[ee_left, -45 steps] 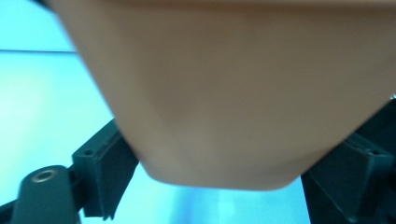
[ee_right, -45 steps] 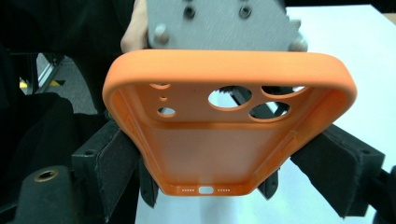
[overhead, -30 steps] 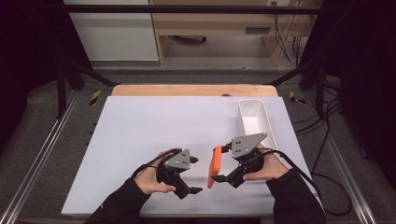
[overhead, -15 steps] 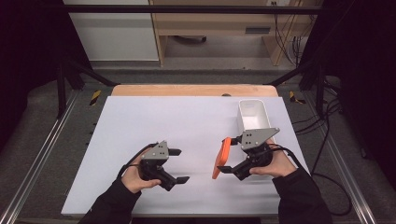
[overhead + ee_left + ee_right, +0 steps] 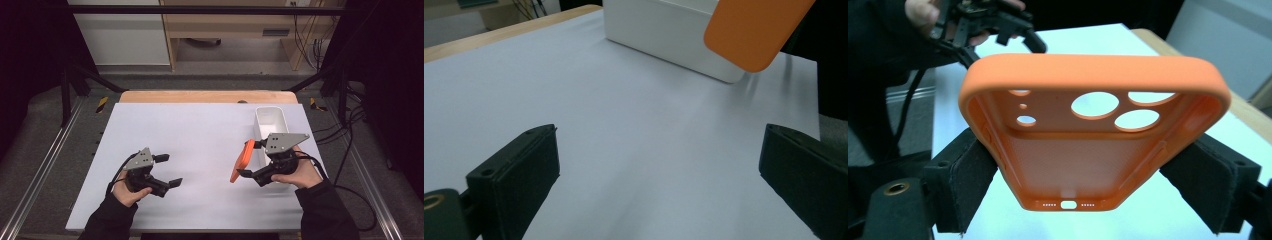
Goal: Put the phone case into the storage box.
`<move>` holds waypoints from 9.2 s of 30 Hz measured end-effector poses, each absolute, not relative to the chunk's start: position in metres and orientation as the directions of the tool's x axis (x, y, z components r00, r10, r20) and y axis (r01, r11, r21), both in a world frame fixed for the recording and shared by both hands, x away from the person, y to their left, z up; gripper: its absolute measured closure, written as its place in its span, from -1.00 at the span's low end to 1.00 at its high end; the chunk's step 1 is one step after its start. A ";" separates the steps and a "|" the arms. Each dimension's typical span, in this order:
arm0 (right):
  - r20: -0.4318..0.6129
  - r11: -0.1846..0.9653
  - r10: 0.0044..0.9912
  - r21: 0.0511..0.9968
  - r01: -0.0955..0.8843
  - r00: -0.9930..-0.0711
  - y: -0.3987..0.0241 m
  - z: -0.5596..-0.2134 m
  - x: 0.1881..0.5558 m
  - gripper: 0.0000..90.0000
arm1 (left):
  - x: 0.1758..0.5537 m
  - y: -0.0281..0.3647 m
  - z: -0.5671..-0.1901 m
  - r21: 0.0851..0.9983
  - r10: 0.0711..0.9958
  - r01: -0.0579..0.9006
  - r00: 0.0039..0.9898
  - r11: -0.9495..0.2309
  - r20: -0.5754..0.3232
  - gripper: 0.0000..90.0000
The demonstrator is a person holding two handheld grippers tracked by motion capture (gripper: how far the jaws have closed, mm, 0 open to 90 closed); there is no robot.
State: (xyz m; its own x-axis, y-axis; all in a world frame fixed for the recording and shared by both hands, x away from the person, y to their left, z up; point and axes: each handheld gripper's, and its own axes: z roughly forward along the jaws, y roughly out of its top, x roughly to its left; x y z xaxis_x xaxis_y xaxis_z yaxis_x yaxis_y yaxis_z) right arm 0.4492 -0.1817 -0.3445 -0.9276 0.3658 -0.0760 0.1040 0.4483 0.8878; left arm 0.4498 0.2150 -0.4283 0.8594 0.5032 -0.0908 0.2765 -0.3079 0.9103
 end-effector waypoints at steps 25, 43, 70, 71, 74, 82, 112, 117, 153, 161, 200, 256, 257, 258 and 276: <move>-0.089 0.373 0.519 0.918 0.132 -0.850 -0.193 -0.320 0.456 -0.64 | 0.447 0.265 -0.443 0.922 0.660 0.300 0.748 -0.246 -0.068 -0.95; -0.085 0.342 0.599 0.927 0.158 -0.796 -0.194 -0.301 0.467 -0.64 | 0.456 0.286 -0.452 0.919 0.728 0.323 0.683 -0.227 -0.061 -0.97; -0.066 0.279 0.803 0.920 0.276 -0.593 -0.215 -0.285 0.507 -0.64 | 0.461 0.292 -0.455 0.918 0.754 0.333 0.654 -0.216 -0.060 -0.98; -0.064 0.277 0.805 0.919 0.279 -0.590 -0.216 -0.285 0.508 -0.64 | 0.461 0.292 -0.455 0.919 0.754 0.332 0.654 -0.215 -0.060 -0.98; -0.068 0.275 0.820 0.917 0.287 -0.568 -0.217 -0.285 0.512 -0.64 | 0.461 0.292 -0.456 0.918 0.754 0.332 0.654 -0.216 -0.059 -0.98; -0.071 0.268 0.843 0.915 0.303 -0.533 -0.219 -0.286 0.523 -0.64 | 0.462 0.291 -0.456 0.917 0.753 0.332 0.655 -0.220 -0.056 -0.98; -0.088 0.236 0.926 0.894 0.381 -0.368 -0.228 -0.298 0.560 -0.64 | 0.465 0.291 -0.458 0.916 0.752 0.329 0.658 -0.227 -0.050 -0.98; -0.079 0.227 0.933 0.888 0.400 -0.352 -0.229 -0.301 0.565 -0.64 | 0.465 0.291 -0.459 0.916 0.749 0.328 0.661 -0.229 -0.049 -0.99; -0.060 0.162 0.975 0.851 0.499 -0.214 -0.223 -0.339 0.594 -0.65 | 0.465 0.289 -0.459 0.914 0.743 0.328 0.668 -0.238 -0.047 -0.99; -0.064 0.153 0.980 0.843 0.516 -0.187 -0.219 -0.349 0.602 -0.65 | 0.466 0.288 -0.460 0.914 0.741 0.327 0.670 -0.240 -0.045 -0.99; -0.062 0.127 0.990 0.801 0.586 -0.129 -0.213 -0.390 0.633 -0.66 | 0.467 0.286 -0.462 0.907 0.734 0.334 0.678 -0.258 -0.041 -0.98; -0.021 0.115 0.984 0.834 0.540 -0.176 -0.219 -0.382 0.622 -0.99 | 0.467 0.284 -0.462 0.907 0.732 0.331 0.680 -0.260 -0.038 -0.98; -0.025 0.120 0.983 0.835 0.537 -0.181 -0.219 -0.381 0.620 -0.99 | 0.467 0.284 -0.462 0.907 0.732 0.331 0.680 -0.260 -0.038 -0.99; -0.027 0.125 0.982 0.836 0.535 -0.186 -0.219 -0.380 0.618 -0.99 | 0.467 0.284 -0.462 0.906 0.732 0.331 0.680 -0.263 -0.036 -0.99; -0.017 0.195 0.916 0.892 0.407 -0.400 -0.205 -0.359 0.561 -0.99 | 0.466 0.283 -0.461 0.907 0.729 0.328 0.683 -0.265 -0.034 -0.99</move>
